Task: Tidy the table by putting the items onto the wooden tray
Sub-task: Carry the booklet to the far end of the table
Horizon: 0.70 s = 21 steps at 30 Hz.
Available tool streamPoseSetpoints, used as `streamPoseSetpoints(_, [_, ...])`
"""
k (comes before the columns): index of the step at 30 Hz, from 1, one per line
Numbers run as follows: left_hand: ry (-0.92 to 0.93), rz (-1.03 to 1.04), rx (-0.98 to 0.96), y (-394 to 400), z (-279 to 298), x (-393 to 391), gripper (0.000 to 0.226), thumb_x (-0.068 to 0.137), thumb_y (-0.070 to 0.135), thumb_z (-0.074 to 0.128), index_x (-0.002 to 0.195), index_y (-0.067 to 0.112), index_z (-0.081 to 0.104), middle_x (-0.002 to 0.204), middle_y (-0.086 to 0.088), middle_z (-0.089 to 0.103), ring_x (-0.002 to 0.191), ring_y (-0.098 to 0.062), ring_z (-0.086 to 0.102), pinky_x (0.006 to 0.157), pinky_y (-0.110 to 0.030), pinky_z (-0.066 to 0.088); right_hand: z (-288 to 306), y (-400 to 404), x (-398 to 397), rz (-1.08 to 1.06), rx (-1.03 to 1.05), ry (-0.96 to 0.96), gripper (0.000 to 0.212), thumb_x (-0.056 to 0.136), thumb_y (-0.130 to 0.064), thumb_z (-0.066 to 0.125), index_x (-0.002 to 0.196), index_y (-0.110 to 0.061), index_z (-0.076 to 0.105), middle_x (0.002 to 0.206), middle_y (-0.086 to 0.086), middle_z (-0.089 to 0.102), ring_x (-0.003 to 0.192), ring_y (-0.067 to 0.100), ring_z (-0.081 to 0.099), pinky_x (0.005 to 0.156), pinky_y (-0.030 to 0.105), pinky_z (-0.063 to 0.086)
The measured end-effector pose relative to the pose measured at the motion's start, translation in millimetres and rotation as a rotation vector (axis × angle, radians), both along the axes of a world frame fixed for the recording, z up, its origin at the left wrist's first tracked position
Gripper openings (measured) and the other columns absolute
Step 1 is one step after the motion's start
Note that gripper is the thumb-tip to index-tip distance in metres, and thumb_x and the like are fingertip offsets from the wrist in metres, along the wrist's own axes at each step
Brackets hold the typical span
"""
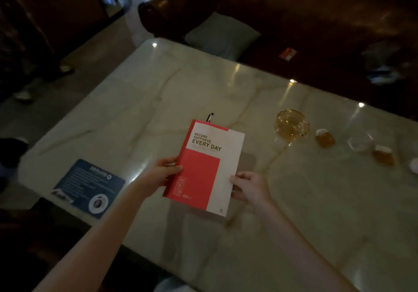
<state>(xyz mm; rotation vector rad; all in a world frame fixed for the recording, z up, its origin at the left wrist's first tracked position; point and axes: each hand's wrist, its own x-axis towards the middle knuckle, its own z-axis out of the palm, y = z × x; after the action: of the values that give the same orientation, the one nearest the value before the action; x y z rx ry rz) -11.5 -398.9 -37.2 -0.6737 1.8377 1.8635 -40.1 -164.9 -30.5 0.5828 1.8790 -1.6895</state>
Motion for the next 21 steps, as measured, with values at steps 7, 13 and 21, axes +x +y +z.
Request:
streamPoseSetpoints(7, [0.004, 0.092, -0.061, -63, 14, -5, 0.032, 0.086, 0.009, 0.057, 0.118, 0.013, 0.057, 0.086, -0.005, 0.068, 0.071, -0.015, 0.066, 0.063, -0.026, 0.051, 7, -69, -19, 0.039, -0.062, 0.015, 0.017, 0.082, 0.002, 0.063, 0.07, -0.006, 0.055, 0.073, 0.007, 0.065, 0.062, 0.017, 0.065, 0.044, 0.022, 0.055])
streamPoseSetpoints(13, [-0.006, 0.115, -0.157, -137, 18, -33, 0.031, 0.086, 0.007, 0.057, 0.117, 0.004, 0.055, 0.082, -0.005, 0.068, 0.066, -0.014, 0.067, 0.051, -0.017, 0.055, 2, -151, -45, 0.031, -0.046, 0.036, 0.017, 0.083, 0.001, 0.063, 0.07, -0.006, 0.055, 0.074, 0.007, 0.065, 0.063, 0.018, 0.065, 0.043, 0.021, 0.054])
streamPoseSetpoints(21, [-0.011, 0.179, -0.253, -241, 2, -63, 0.033, 0.085, 0.009, 0.06, 0.118, 0.006, 0.057, 0.083, 0.0, 0.064, 0.071, -0.011, 0.063, 0.054, -0.02, 0.049, -15, -264, -63, -0.089, -0.03, -0.006, 0.009, 0.08, -0.002, 0.068, 0.075, -0.006, 0.061, 0.088, 0.014, 0.068, 0.073, 0.023, 0.068, 0.059, 0.029, 0.058])
